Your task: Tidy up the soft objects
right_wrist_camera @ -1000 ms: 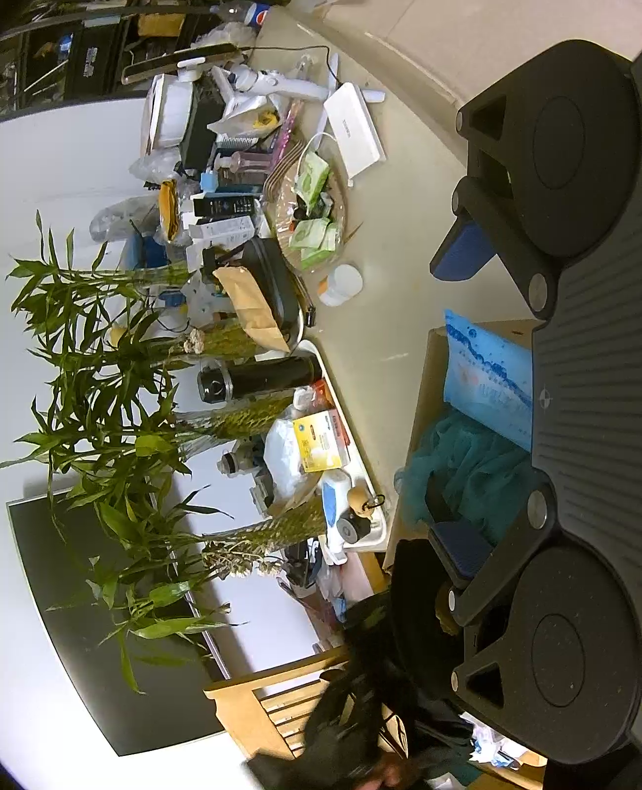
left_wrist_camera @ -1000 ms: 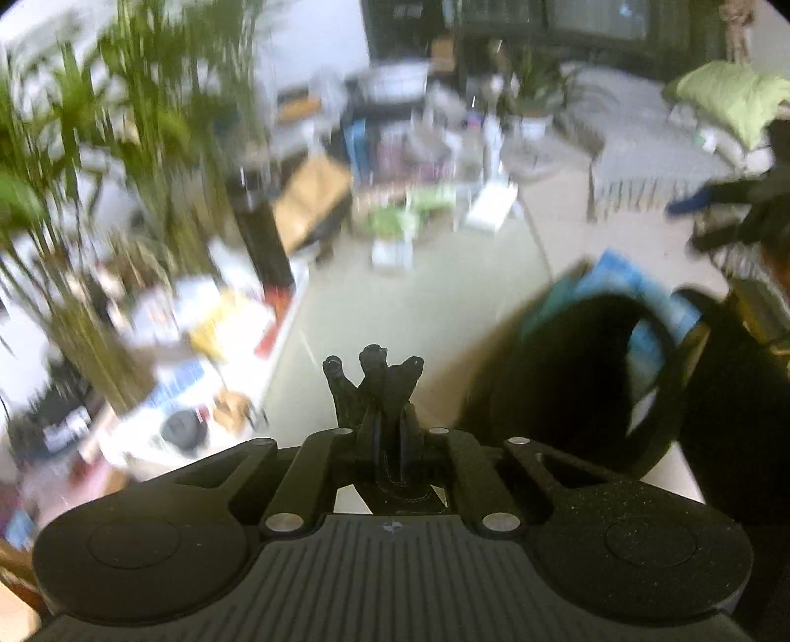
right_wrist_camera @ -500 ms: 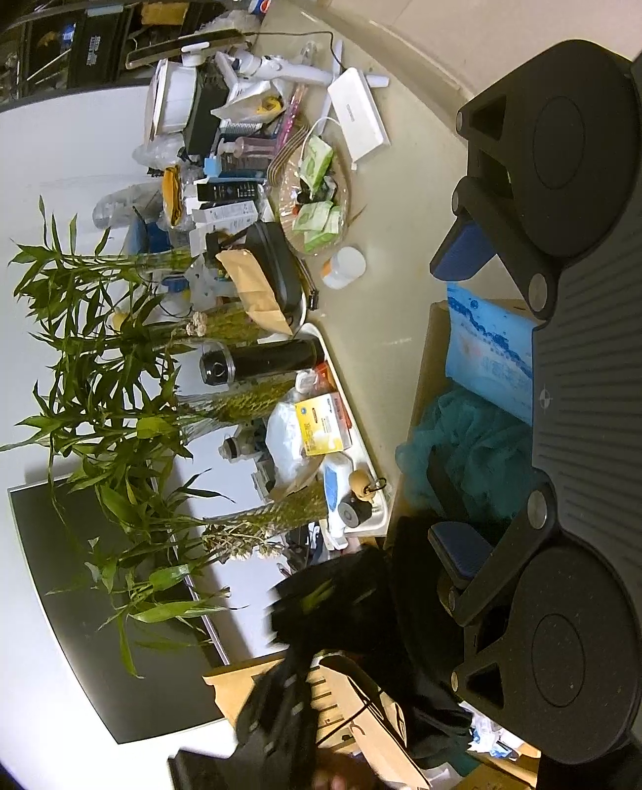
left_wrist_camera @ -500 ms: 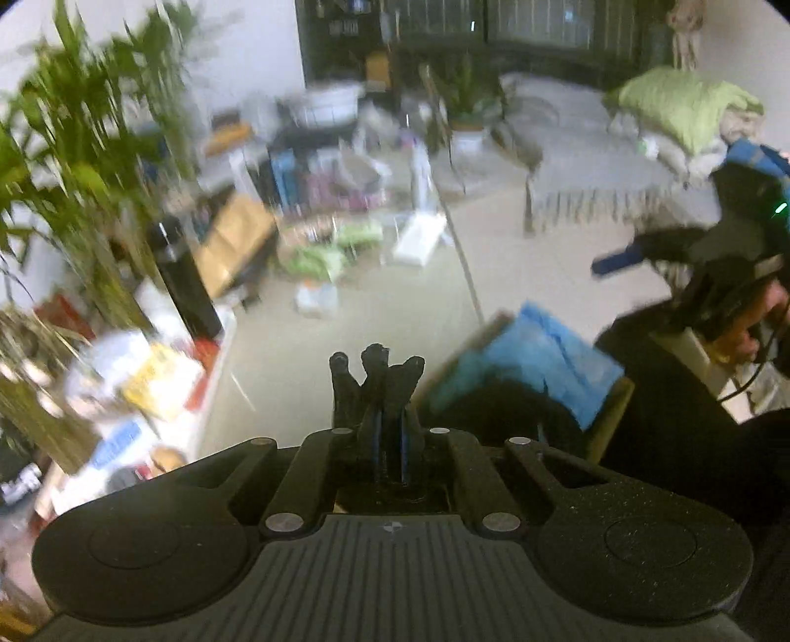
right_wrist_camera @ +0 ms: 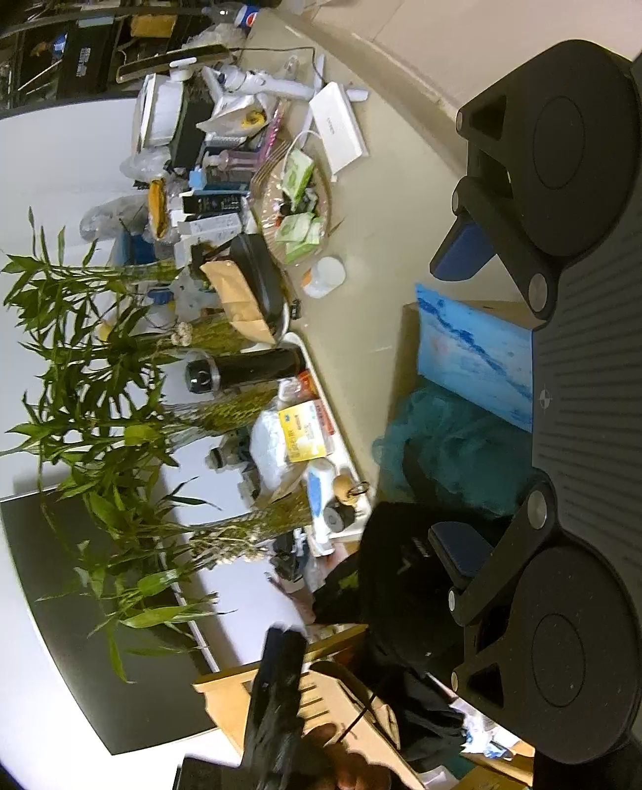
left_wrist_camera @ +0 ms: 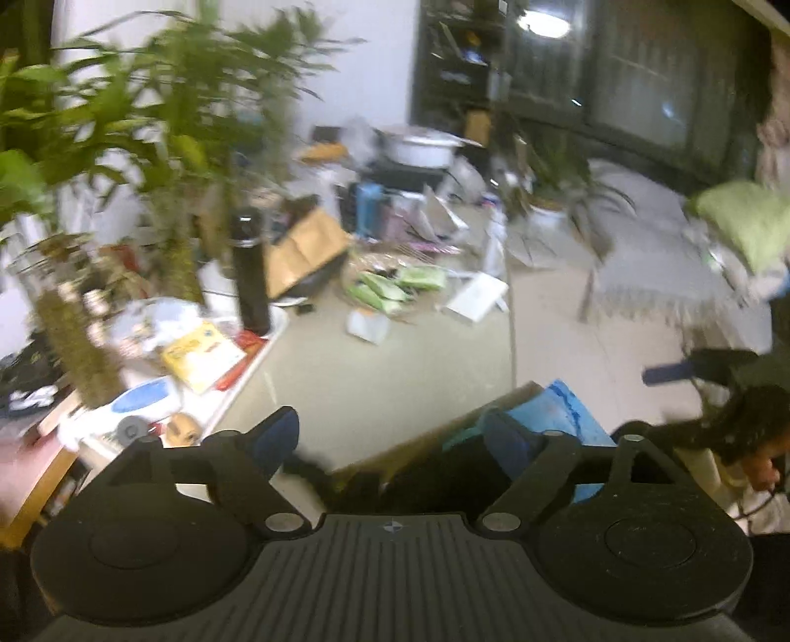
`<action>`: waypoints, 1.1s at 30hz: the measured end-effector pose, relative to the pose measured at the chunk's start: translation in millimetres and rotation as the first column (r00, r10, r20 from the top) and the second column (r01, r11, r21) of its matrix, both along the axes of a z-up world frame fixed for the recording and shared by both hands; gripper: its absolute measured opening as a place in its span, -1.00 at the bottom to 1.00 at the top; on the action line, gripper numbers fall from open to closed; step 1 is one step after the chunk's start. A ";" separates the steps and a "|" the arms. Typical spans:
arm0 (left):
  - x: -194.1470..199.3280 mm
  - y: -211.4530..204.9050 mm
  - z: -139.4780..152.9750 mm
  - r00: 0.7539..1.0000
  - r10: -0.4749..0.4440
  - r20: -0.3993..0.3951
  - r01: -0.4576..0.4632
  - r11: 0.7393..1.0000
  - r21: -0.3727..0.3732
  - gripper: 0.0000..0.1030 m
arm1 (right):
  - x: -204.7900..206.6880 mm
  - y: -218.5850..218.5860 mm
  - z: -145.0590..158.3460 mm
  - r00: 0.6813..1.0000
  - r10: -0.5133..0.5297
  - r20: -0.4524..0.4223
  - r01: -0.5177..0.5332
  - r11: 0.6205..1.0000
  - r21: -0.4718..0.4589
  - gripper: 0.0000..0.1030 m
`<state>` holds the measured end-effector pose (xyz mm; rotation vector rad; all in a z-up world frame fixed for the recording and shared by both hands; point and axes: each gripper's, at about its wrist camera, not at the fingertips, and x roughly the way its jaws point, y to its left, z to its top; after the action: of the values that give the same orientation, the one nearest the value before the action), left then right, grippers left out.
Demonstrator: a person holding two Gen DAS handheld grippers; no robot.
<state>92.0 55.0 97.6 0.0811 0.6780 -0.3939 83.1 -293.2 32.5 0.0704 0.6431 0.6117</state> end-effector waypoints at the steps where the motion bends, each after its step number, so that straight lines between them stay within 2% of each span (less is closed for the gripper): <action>1: -7.0 3.4 -0.8 1.000 0.026 0.005 -0.026 1.000 -0.003 0.62 | -3.2 2.1 0.1 1.000 0.000 -0.006 0.000 1.000 -0.012 1.00; 5: -33.7 9.9 -11.9 0.994 0.105 0.013 -0.105 0.994 0.016 0.67 | -13.8 10.8 -3.1 0.999 -0.009 -0.047 0.007 0.998 -0.057 1.00; 6: -39.1 10.2 -14.2 0.993 0.114 0.014 -0.115 0.993 0.024 0.72 | -16.2 13.1 -4.5 0.998 -0.012 -0.059 0.008 0.998 -0.068 1.00; 8: -50.8 7.9 -24.7 0.991 0.137 0.006 -0.137 0.989 0.048 0.95 | -22.5 18.0 -7.9 0.997 -0.015 -0.080 0.008 0.996 -0.091 1.00; 10: -60.6 3.3 -34.7 0.990 0.140 -0.011 -0.139 0.987 0.075 1.00 | -28.5 23.7 -11.8 0.994 -0.020 -0.103 0.009 0.994 -0.112 1.00; 15: -72.5 -9.5 -62.9 0.985 0.162 -0.065 -0.153 0.980 0.127 1.00 | -41.0 33.5 -20.3 0.990 -0.016 -0.141 -0.004 0.990 -0.138 1.00; 19: -79.1 -13.3 -79.4 0.974 0.198 -0.111 -0.184 0.975 0.126 1.00 | -46.5 38.7 -28.1 0.985 -0.014 -0.169 -0.010 0.990 -0.143 1.00; 25: -75.6 -21.2 -88.7 0.957 0.248 -0.152 -0.222 0.960 0.172 1.00 | -48.4 41.8 -39.8 0.978 -0.025 -0.206 -0.006 0.989 -0.151 1.00; 33: -75.1 -24.4 -91.7 0.948 0.263 -0.176 -0.230 0.955 0.186 1.00 | -48.2 44.4 -41.6 0.978 -0.025 -0.208 -0.008 0.987 -0.158 1.00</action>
<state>17.0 30.6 5.9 0.1116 0.9075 -0.1032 35.0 -248.7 -9.2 -0.0109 0.8938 0.5468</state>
